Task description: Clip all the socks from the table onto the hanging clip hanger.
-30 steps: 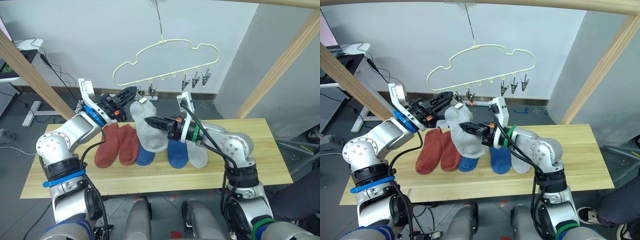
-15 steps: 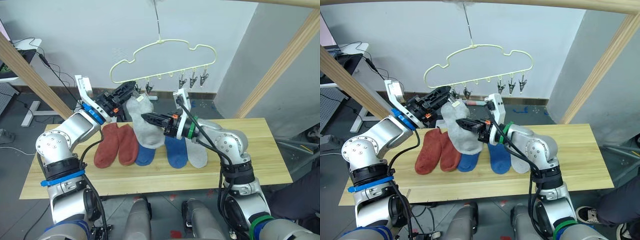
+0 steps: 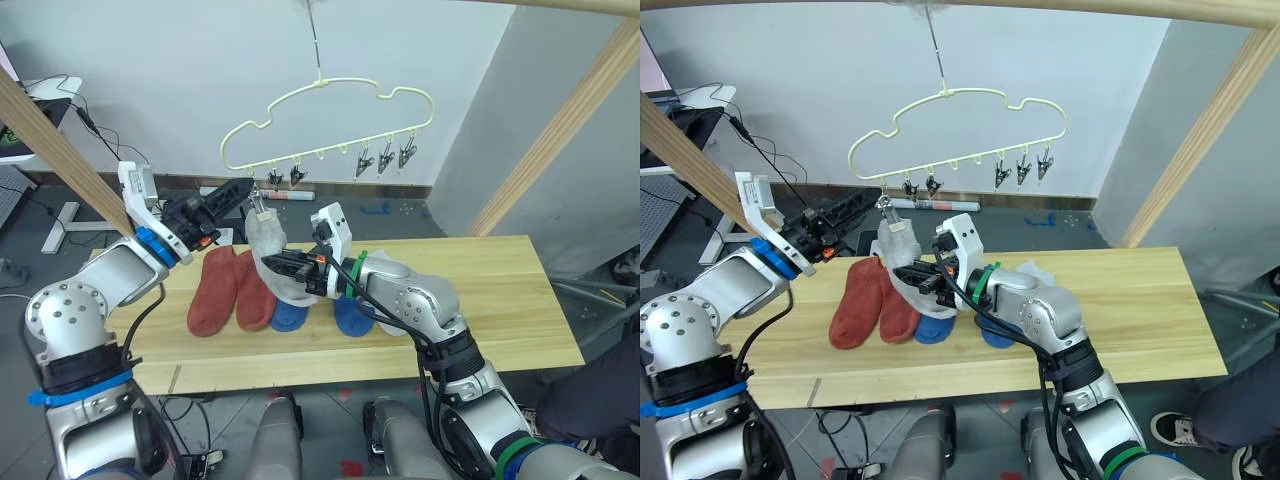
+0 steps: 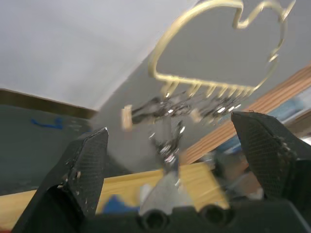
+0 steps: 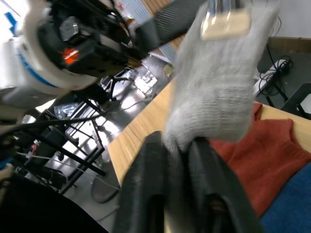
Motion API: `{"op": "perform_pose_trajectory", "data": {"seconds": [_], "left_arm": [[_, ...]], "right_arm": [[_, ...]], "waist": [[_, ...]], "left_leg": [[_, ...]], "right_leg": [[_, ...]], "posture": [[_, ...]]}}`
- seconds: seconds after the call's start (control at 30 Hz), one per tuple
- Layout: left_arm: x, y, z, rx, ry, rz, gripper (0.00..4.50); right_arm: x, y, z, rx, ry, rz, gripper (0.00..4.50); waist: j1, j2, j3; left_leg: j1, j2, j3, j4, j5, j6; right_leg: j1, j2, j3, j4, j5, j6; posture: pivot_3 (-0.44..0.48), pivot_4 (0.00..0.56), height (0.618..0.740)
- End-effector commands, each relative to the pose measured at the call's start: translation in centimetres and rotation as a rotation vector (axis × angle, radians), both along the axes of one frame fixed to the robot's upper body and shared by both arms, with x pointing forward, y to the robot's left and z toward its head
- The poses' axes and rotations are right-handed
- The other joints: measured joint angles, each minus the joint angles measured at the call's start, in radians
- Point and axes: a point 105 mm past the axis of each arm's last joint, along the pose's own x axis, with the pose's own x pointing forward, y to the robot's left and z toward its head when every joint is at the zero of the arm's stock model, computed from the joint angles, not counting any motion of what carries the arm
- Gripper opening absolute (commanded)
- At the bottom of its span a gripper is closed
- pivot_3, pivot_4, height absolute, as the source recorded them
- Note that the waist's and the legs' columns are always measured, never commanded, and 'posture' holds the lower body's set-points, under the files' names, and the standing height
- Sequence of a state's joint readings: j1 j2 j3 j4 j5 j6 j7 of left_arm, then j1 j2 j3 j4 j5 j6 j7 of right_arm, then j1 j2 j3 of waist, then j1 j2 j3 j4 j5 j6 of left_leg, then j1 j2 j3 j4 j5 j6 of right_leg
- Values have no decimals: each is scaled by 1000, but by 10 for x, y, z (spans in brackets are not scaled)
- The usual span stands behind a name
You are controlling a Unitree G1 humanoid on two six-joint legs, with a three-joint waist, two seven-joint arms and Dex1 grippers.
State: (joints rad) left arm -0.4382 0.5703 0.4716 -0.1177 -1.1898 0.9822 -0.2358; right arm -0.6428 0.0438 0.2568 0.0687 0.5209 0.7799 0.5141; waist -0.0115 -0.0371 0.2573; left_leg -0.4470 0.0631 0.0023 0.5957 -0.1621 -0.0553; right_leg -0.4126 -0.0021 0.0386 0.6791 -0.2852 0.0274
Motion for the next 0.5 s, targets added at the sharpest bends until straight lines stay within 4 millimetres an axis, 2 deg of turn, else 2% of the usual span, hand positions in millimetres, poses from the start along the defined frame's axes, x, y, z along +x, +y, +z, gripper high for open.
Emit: {"op": "perform_pose_trajectory", "data": {"seconds": [0.03, 0.13, 0.2, 0.23, 0.27, 0.37, 0.5], "left_arm": [[-7, 7, 4, 180, -112, 67, 4500], [-11, 8, -5, 263, -141, 91, 4500], [-15, 0, -13, 290, -149, 83, 4500], [-17, -4, -17, 297, -146, 74, 4500], [-20, -9, -21, 304, -145, 63, 4500], [-22, -16, -27, 314, -150, 59, 4500], [-18, -27, -32, 342, -175, 74, 4500]], "right_arm": [[-2, -2, -8, -57, -93, 19, 2064], [-2, -18, -27, -143, -137, 0, 3090], [-3, -39, -42, -208, -158, -27, 3876], [-3, -48, -47, -228, -161, -45, 4083], [-3, -57, -50, -243, -165, -64, 4477], [-5, -74, -49, -252, -168, -113, 4477], [-3, -100, -25, -232, -260, -232, 4477]], "waist": [[7, 0, 0], [19, 0, 0], [32, 0, 0], [38, 0, 0], [40, 0, 0], [37, -1, 0], [34, -1, 0]], "left_leg": [[0, 0, 0, 0, 0, 0], [0, 0, 1, -1, 0, 0], [-2, 0, 0, -1, 0, -1], [-2, 0, 1, -1, 0, -1], [-3, -1, 0, -1, 0, -1], [-4, -1, 1, -1, 0, -1], [-3, 1, -1, -1, 2, -4]], "right_leg": [[0, 0, 0, 0, 0, 0], [-1, 0, 1, -1, 0, 0], [-2, 0, 0, -1, 0, 0], [-2, 0, 0, -1, 0, 0], [-3, -1, 0, -1, 0, 0], [-3, -2, 0, -2, 0, 0], [-3, 1, 0, 0, -1, 1]], "posture": [[133, 233, 740], [134, 233, 740], [134, 228, 740], [133, 226, 740], [131, 225, 740], [121, 224, 740], [95, 229, 740]]}}
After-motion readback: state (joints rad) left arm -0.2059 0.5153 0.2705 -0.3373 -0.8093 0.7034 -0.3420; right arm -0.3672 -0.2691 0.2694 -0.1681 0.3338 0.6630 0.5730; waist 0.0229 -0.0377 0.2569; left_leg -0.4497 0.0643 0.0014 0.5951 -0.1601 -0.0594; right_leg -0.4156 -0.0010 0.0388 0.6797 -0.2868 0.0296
